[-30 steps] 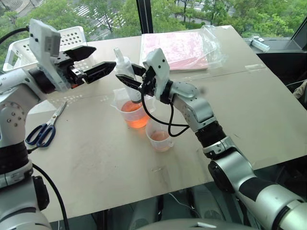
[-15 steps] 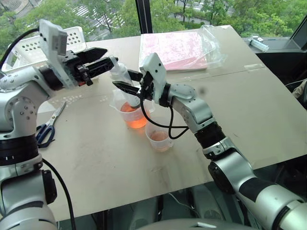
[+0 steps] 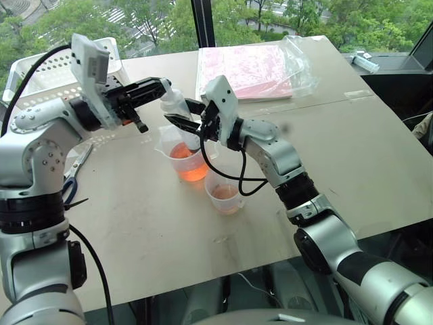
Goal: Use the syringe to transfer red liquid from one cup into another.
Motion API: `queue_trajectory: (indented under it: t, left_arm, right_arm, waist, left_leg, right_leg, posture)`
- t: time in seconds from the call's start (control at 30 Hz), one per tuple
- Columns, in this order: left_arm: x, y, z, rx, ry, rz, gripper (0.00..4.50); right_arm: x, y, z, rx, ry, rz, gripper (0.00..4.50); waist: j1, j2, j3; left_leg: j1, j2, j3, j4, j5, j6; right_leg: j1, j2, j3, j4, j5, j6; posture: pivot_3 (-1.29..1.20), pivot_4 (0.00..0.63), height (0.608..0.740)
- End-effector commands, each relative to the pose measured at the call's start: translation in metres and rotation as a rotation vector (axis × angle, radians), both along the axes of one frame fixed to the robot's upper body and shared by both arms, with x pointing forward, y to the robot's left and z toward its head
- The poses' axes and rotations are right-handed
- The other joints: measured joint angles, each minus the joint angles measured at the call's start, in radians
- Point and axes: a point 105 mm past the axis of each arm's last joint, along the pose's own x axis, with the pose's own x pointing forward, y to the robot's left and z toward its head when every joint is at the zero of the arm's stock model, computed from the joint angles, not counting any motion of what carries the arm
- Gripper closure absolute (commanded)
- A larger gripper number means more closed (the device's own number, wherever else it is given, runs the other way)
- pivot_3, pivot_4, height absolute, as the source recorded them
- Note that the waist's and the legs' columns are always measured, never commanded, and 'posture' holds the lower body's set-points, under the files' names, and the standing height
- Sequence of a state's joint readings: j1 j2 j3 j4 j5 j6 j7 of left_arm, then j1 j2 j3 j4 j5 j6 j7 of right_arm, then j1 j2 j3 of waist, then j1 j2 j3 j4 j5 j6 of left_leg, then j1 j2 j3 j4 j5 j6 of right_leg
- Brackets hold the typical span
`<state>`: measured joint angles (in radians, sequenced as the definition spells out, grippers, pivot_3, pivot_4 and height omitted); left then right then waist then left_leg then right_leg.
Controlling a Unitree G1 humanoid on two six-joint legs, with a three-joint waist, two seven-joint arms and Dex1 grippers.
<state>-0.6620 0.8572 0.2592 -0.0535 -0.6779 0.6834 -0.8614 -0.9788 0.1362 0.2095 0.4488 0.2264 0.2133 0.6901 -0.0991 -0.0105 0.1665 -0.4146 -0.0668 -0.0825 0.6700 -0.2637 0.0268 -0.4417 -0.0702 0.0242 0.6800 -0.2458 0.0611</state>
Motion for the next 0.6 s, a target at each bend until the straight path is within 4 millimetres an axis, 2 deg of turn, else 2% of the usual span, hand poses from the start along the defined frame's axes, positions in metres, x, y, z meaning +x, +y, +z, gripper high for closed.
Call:
queue_trajectory:
  t: [0.03, 0.13, 0.37, 0.6]
  left_arm:
    - [0.0, 0.002, 0.013, 0.017, -0.063, 0.041, 4.48]
    - [0.0, 0.001, 0.015, 0.016, -0.07, 0.04, 4.48]
    - [0.004, 0.008, 0.038, -0.071, -0.134, 0.084, 4.48]
    - [0.005, 0.012, 0.045, -0.11, -0.147, 0.1, 4.48]
  right_arm:
    - [-0.019, 0.017, 0.01, 0.036, -0.033, 0.073, 3.03]
    - [-0.019, 0.018, 0.008, 0.032, -0.028, 0.073, 3.03]
    - [-0.021, 0.019, 0.001, 0.017, -0.014, 0.086, 3.03]
    - [-0.026, 0.023, -0.002, 0.004, -0.009, 0.103, 3.03]
  waist:
    - [0.0, 0.0, 0.0]
    - [0.0, 0.0, 0.0]
    - [0.002, 0.0, 0.0]
    - [0.002, 0.0, 0.0]
  left_leg:
    - [0.0, 0.0, 0.0, 0.0, 0.0, 0.0]
    - [0.0, 0.0, 0.0, 0.0, 0.0, 0.0]
    - [0.0, 0.0, 0.0, 0.0, 0.0, 0.0]
    - [0.0, 0.0, 0.0, 0.0, 0.0, 0.0]
  right_leg:
    - [0.0, 0.0, 0.0, 0.0, 0.0, 0.0]
    - [0.0, 0.0, 0.0, 0.0, 0.0, 0.0]
    - [0.0, 0.0, 0.0, 0.0, 0.0, 0.0]
    - [0.0, 0.0, 0.0, 0.0, 0.0, 0.0]
  posture:
    - [0.0, 0.15, 0.74]
    - [0.0, 0.15, 0.74]
    - [0.0, 0.15, 0.74]
    - [0.0, 0.15, 0.74]
